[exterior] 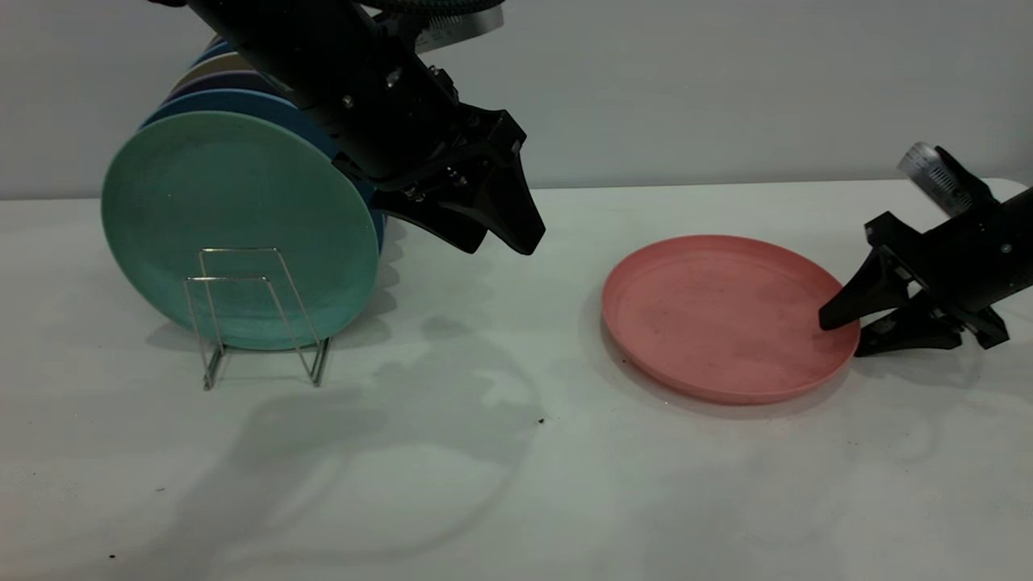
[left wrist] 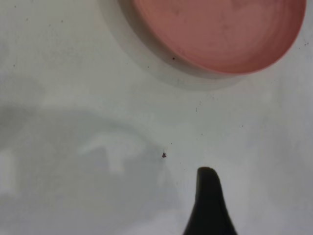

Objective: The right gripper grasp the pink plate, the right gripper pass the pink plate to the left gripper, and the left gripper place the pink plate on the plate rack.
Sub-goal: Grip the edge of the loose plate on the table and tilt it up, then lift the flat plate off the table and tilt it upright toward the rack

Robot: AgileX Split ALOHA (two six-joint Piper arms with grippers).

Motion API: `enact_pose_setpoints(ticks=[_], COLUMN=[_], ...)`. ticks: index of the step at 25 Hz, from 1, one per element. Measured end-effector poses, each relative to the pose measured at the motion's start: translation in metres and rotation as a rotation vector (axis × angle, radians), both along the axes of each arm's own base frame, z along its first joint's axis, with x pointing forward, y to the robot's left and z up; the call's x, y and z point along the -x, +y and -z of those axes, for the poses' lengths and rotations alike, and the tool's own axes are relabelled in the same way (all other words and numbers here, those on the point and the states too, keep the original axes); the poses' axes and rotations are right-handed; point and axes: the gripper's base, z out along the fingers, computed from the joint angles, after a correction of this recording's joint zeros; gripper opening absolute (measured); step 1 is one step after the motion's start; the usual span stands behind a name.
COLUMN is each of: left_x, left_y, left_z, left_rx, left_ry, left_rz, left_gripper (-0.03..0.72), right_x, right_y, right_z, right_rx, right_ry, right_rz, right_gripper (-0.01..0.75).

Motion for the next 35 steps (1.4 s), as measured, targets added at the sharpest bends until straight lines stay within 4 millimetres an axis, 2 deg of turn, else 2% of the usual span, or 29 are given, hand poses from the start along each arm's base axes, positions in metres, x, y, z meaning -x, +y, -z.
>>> enact_pose_setpoints(ticks=[3, 5, 7, 16, 23, 27, 31, 35], left_x=[0.000, -0.001, -0.002, -0.004, -0.011, -0.014, -0.015, -0.015], left_y=[0.000, 0.000, 0.000, 0.000, -0.001, -0.001, -0.001, -0.001], left_z=[0.000, 0.000, 0.000, -0.001, -0.004, -0.005, -0.006, -0.006], left_rx=[0.000, 0.000, 0.000, 0.010, 0.062, 0.079, 0.079, 0.082], left_ry=[-0.004, -0.011, -0.020, -0.016, -0.039, -0.063, -0.069, -0.070], left_rz=[-0.002, -0.007, -0.013, -0.059, -0.153, -0.194, -0.200, -0.205], left_gripper=[0.563, 0.563, 0.563, 0.563, 0.563, 0.544, 0.481, 0.356], right_x=[0.000, 0.001, 0.001, 0.003, 0.002, 0.003, 0.004, 0.003], right_y=[0.004, 0.005, 0.006, 0.035, 0.062, 0.076, 0.084, 0.084], right_z=[0.004, 0.006, 0.006, -0.011, -0.033, -0.039, -0.043, -0.044], right_rx=[0.004, 0.010, -0.004, -0.196, -0.218, -0.221, -0.235, -0.245], right_ry=[-0.003, -0.015, -0.035, -0.172, -0.235, -0.254, -0.271, -0.280], right_rz=[-0.021, -0.044, -0.072, -0.252, -0.344, -0.388, -0.421, -0.420], right_gripper=[0.223, 0.079, 0.028, 0.017, 0.017, 0.017, 0.017, 0.017])
